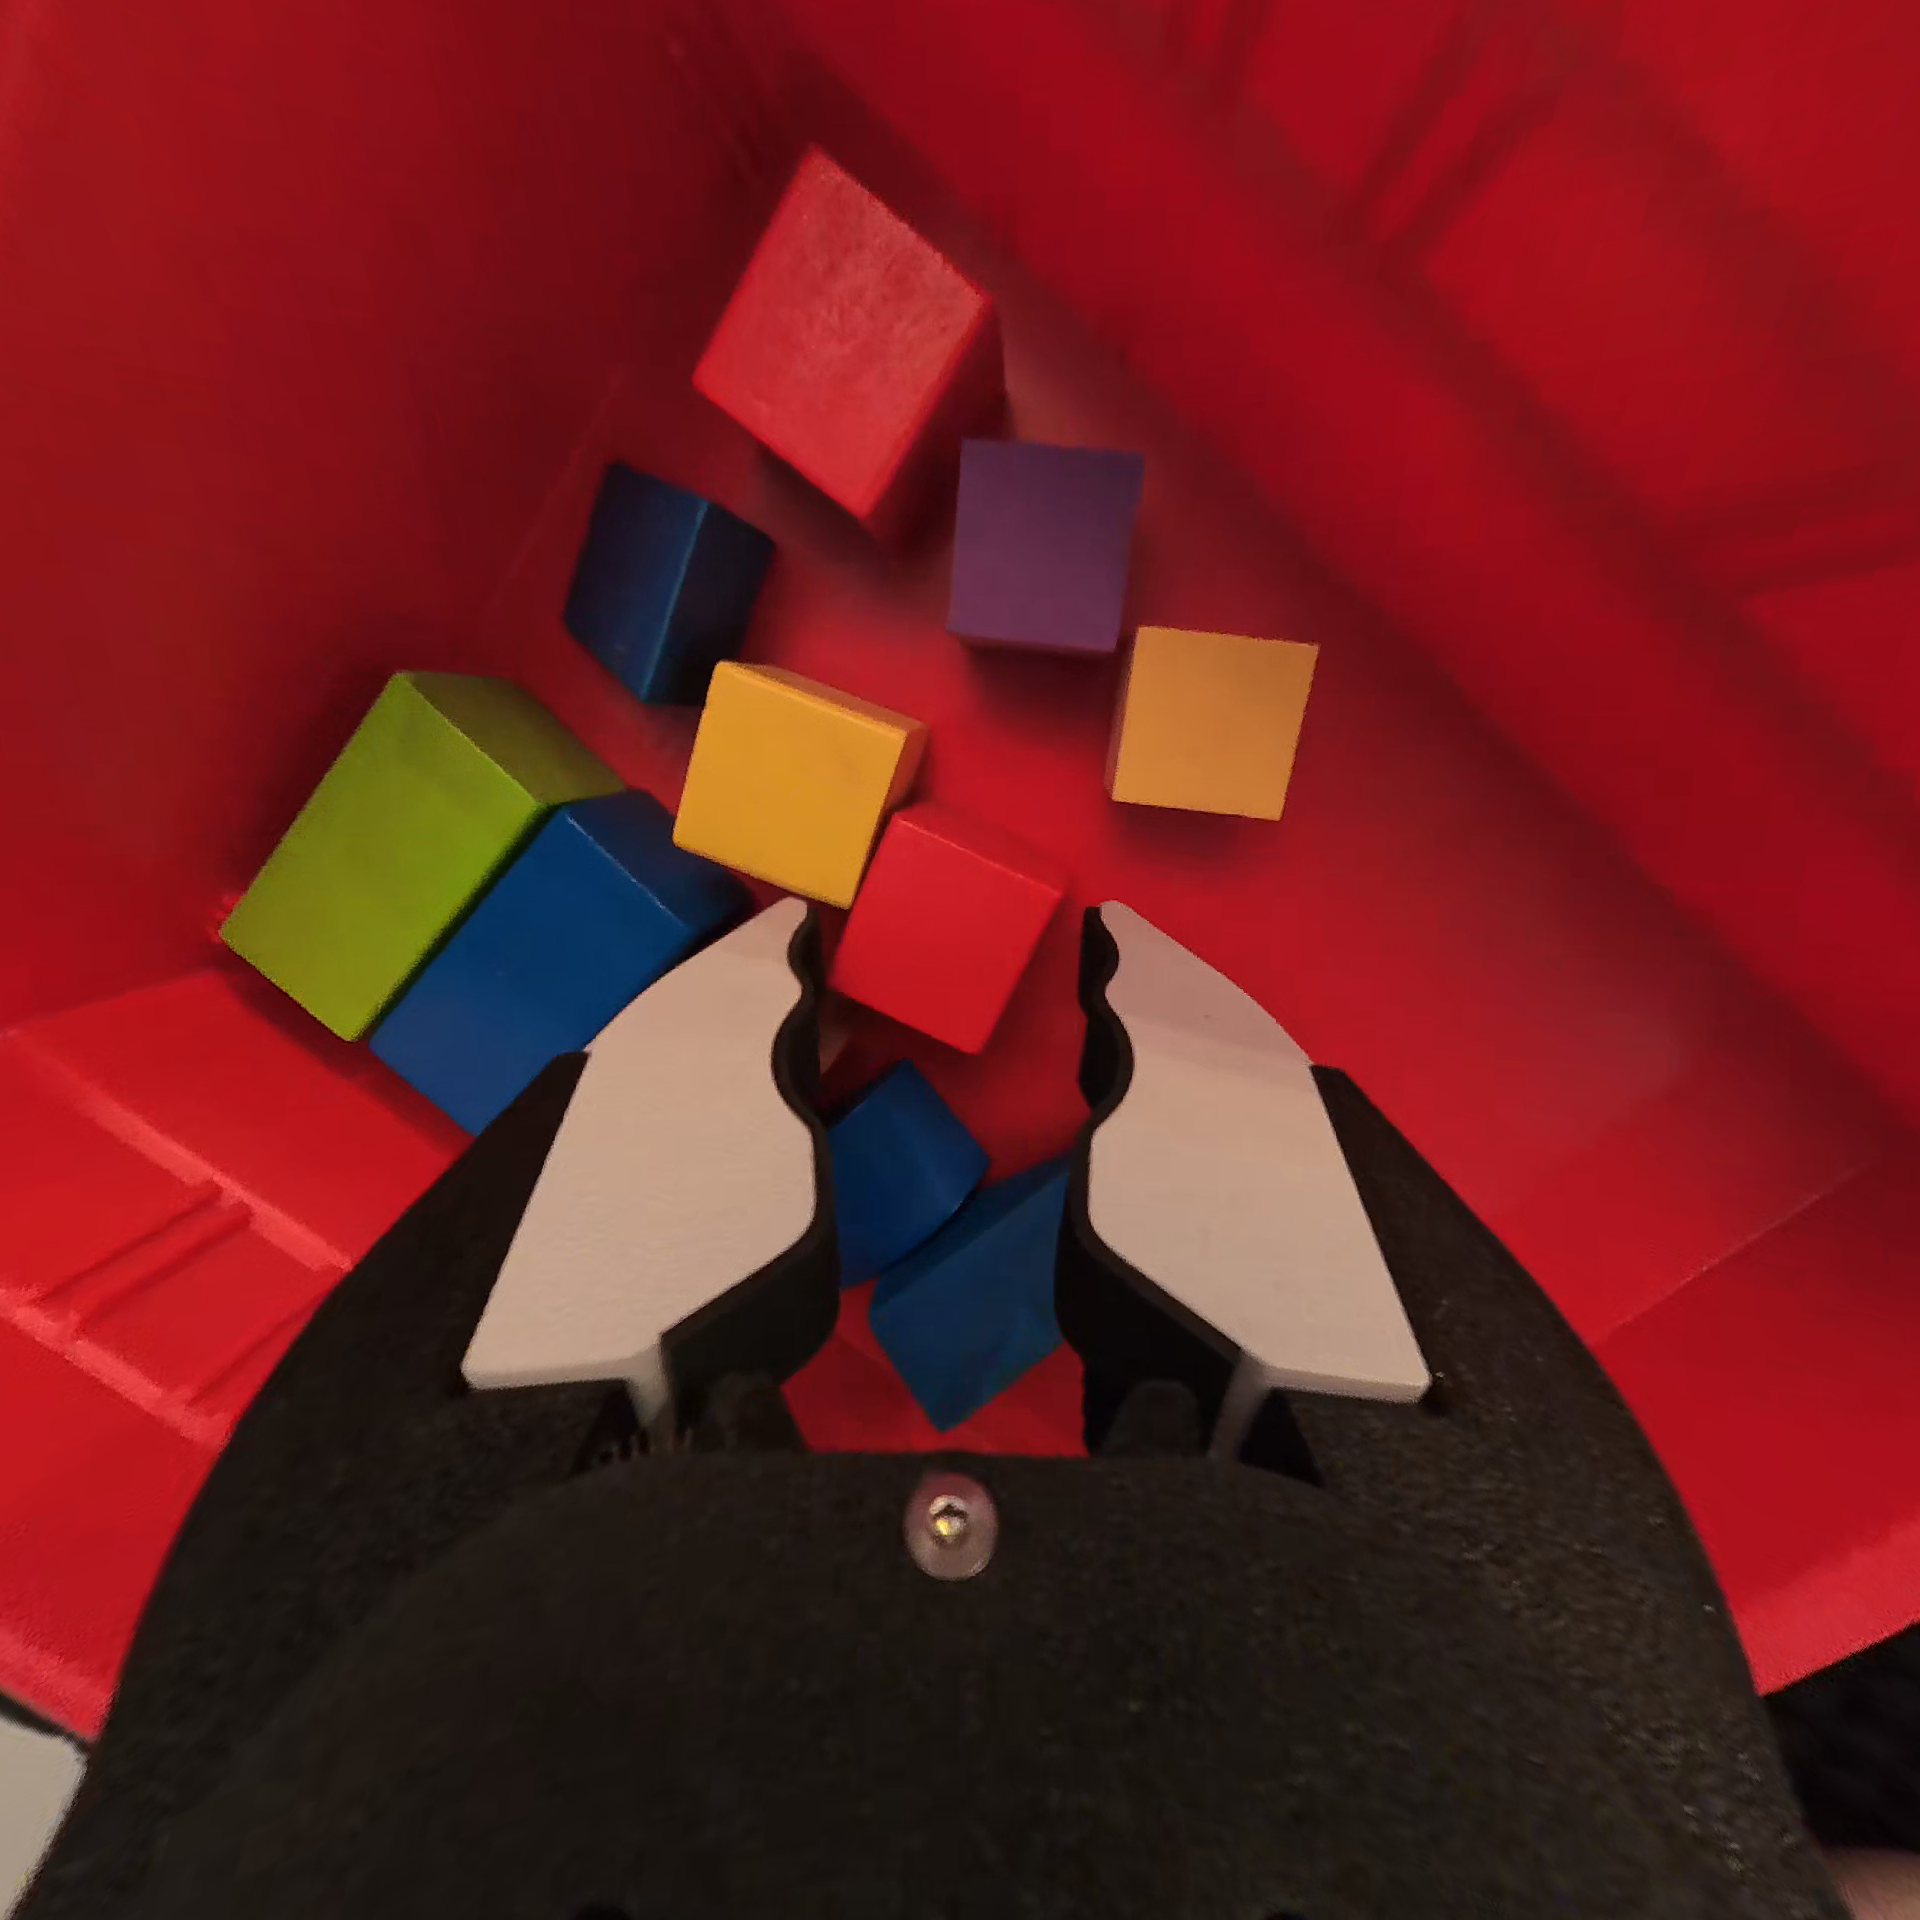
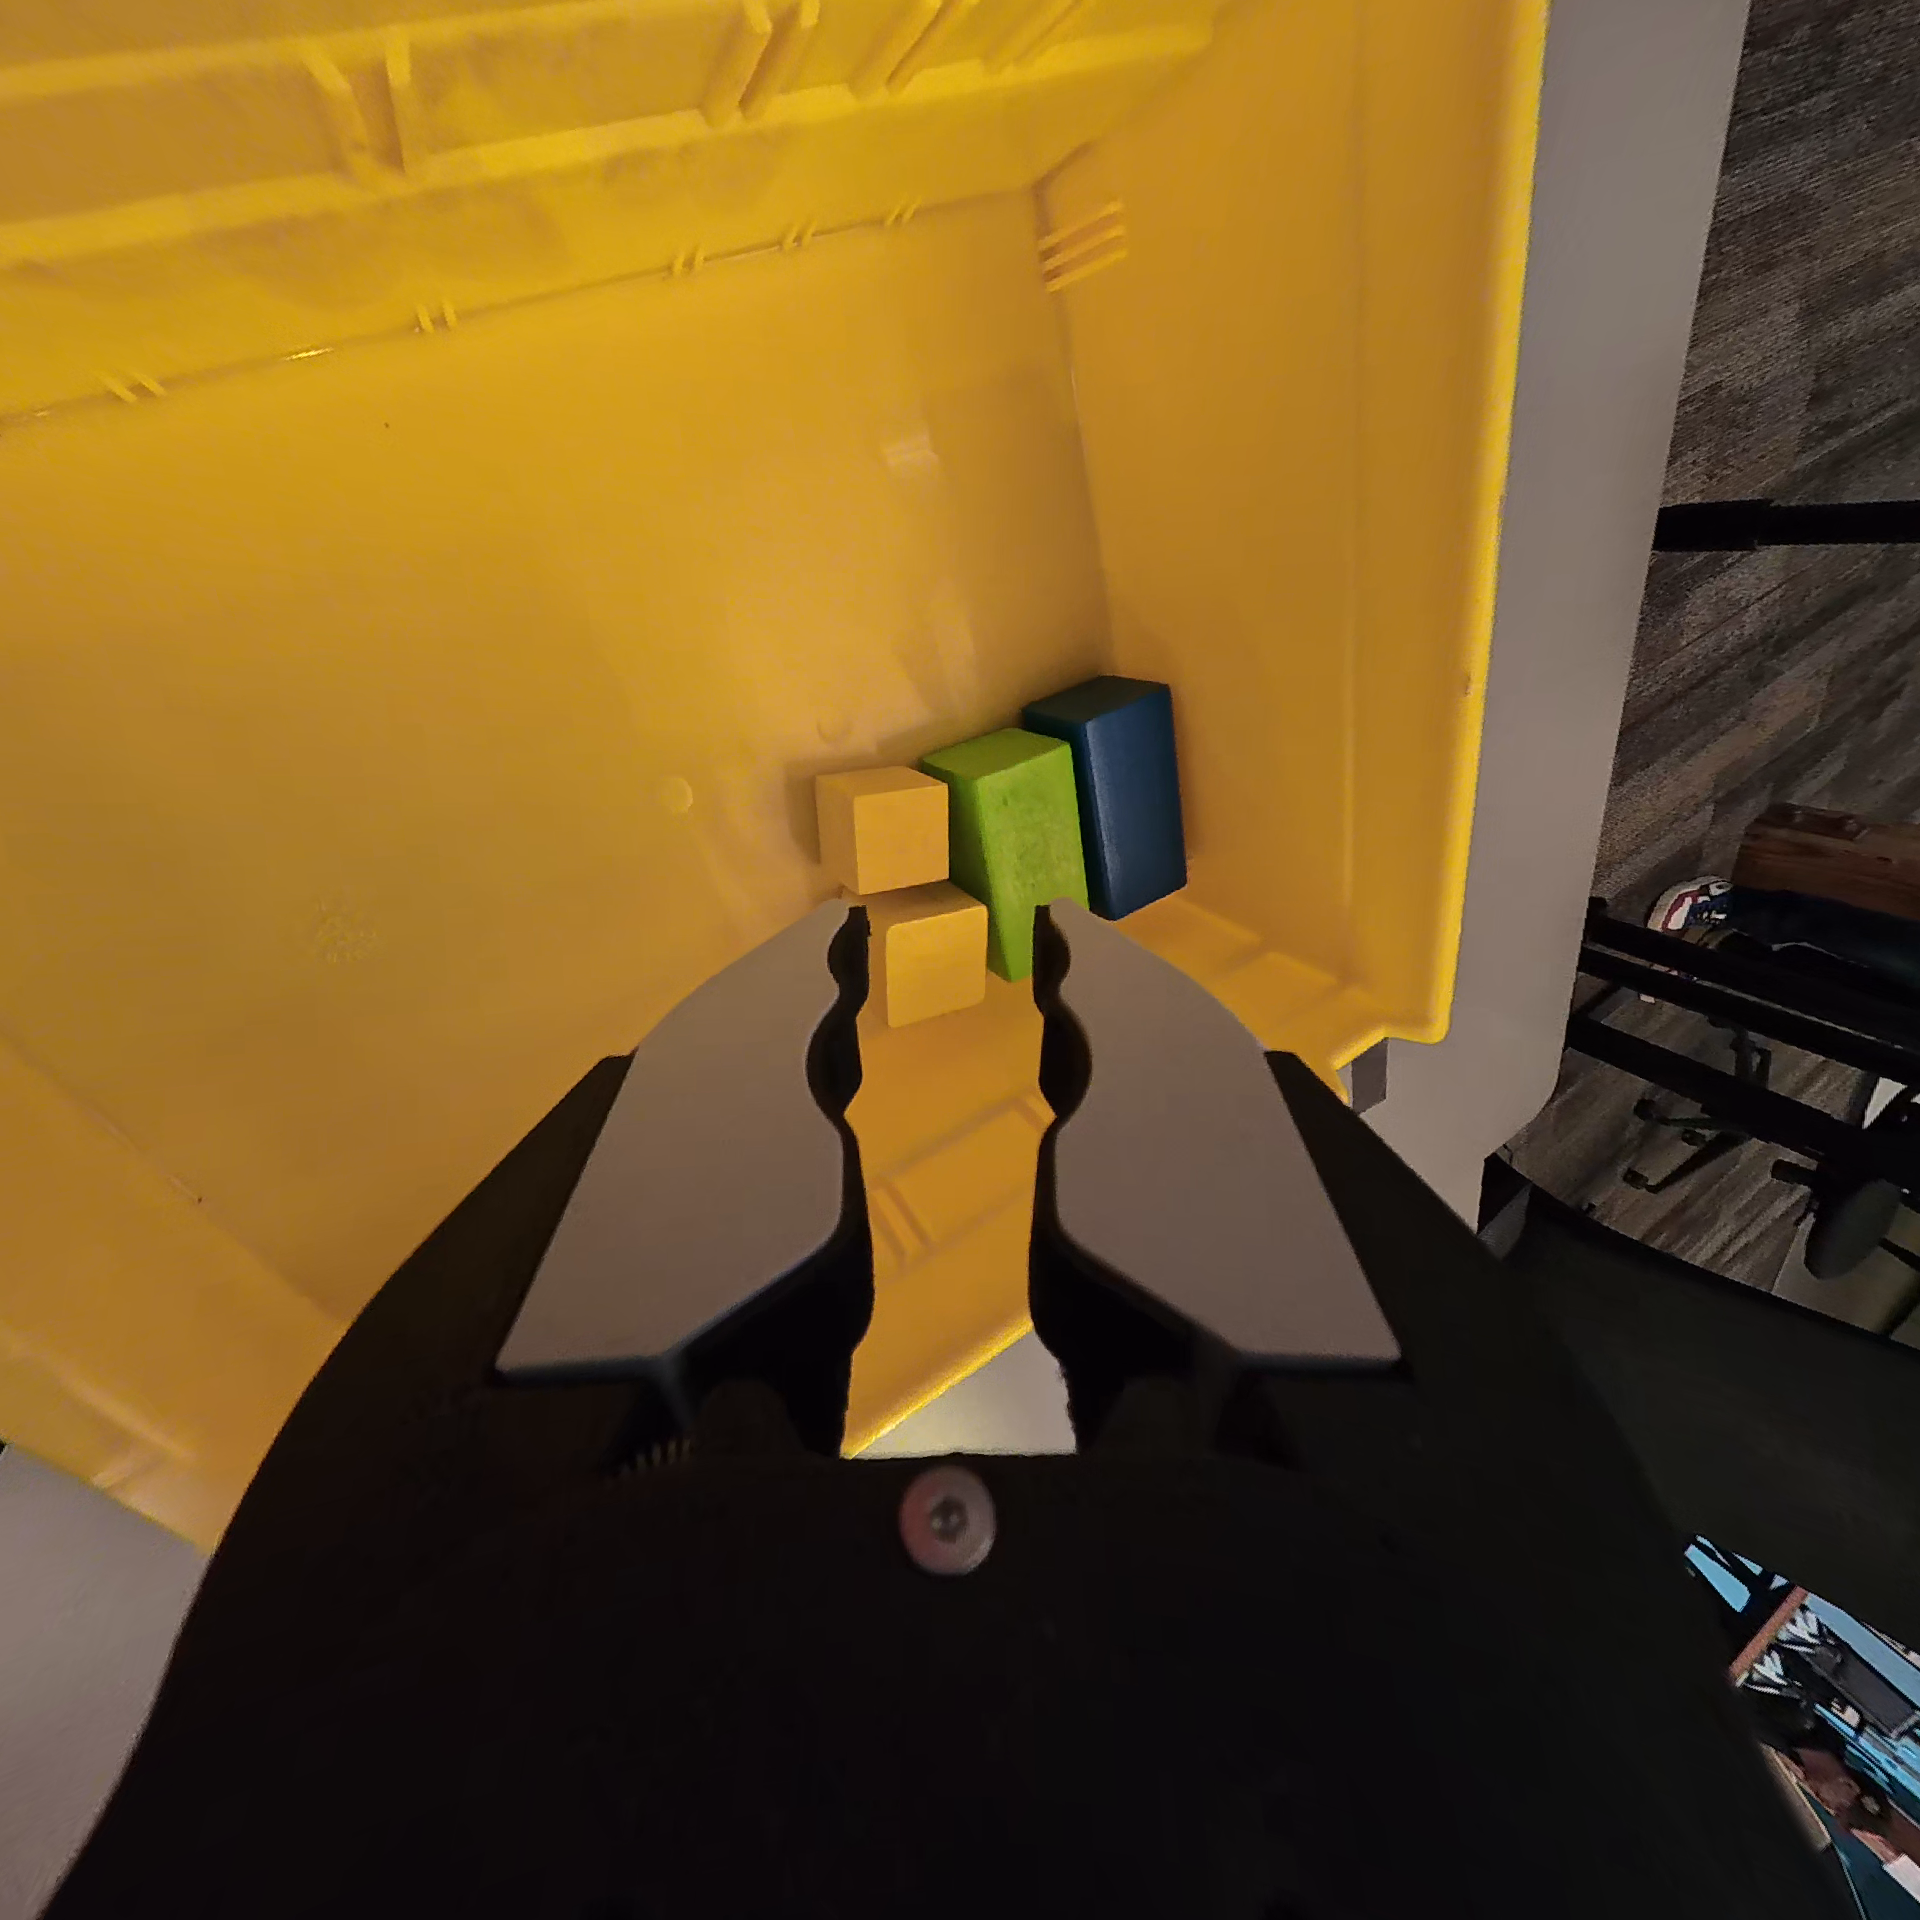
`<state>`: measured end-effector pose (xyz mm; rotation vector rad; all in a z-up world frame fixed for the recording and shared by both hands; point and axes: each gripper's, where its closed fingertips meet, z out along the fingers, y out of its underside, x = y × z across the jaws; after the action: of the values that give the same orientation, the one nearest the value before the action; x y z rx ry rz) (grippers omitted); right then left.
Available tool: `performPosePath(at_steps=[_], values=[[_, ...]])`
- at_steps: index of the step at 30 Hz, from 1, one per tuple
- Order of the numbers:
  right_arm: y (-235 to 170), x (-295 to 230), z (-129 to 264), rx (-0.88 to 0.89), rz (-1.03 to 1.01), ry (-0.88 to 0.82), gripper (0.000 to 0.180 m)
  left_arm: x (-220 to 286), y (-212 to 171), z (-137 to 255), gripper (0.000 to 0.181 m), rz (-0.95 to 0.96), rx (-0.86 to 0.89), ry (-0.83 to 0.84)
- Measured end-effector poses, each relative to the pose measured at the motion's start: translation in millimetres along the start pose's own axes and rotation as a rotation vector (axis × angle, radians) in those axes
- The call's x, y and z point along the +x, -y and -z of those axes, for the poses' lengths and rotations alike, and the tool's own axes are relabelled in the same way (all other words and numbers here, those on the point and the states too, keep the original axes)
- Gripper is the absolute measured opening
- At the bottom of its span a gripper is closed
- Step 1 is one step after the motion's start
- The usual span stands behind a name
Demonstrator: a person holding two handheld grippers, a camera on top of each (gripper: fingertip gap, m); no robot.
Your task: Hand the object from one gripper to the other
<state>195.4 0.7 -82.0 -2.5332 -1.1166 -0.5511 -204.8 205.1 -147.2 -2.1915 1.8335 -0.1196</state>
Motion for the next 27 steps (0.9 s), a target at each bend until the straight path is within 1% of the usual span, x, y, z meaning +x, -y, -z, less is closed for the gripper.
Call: performPosePath(at_steps=[2, 4, 19, 24, 27], values=[[0, 0, -1, -0.002, 0.0, 0.003, 0.032, -1, -1, -1, 0.046, -0.001, -0.009, 0.009], [0, -1, -1, -0.006, 0.002, 0.005, 0.032, -1, -1, -1, 0.04, -0.005, -0.01, 0.012], [-2, -1, -2, -0.015, 0.0, 0.01, 0.031, 0, -5, 2, 0.039, -0.017, -0.031, 0.006], [0, 6, 8, -0.001, 0.001, -0.035, 0.031, 0, -4, 24, 0.039, -0.018, 0.008, 0.016], [11, 13, 22, 0.049, 0.016, -0.102, 0.031, 3, 10, 54, 0.039, 0.003, 0.148, 0.0]])
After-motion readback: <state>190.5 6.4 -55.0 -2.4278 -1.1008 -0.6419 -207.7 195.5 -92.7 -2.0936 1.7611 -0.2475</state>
